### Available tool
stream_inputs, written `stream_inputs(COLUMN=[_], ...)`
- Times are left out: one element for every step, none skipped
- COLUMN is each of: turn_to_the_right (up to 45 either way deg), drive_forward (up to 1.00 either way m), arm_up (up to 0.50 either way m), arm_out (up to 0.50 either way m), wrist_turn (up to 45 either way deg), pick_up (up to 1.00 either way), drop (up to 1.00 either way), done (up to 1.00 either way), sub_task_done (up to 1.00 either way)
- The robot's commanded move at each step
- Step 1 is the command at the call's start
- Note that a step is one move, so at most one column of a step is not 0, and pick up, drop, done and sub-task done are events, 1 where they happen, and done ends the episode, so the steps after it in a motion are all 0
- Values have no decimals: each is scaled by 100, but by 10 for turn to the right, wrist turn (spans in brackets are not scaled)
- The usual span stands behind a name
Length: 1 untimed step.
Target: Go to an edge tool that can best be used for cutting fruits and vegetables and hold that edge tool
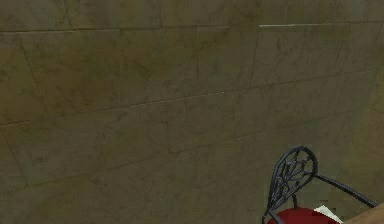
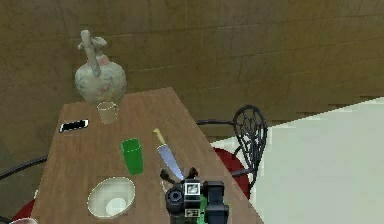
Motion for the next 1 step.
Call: stream_inputs(turn_to_the_right=[0], drive_forward=[0], arm_up=[0], arm_out=[0], wrist_turn=[0], pick_up=[0], drop=[0], done=[100], sub_task_done=[0])
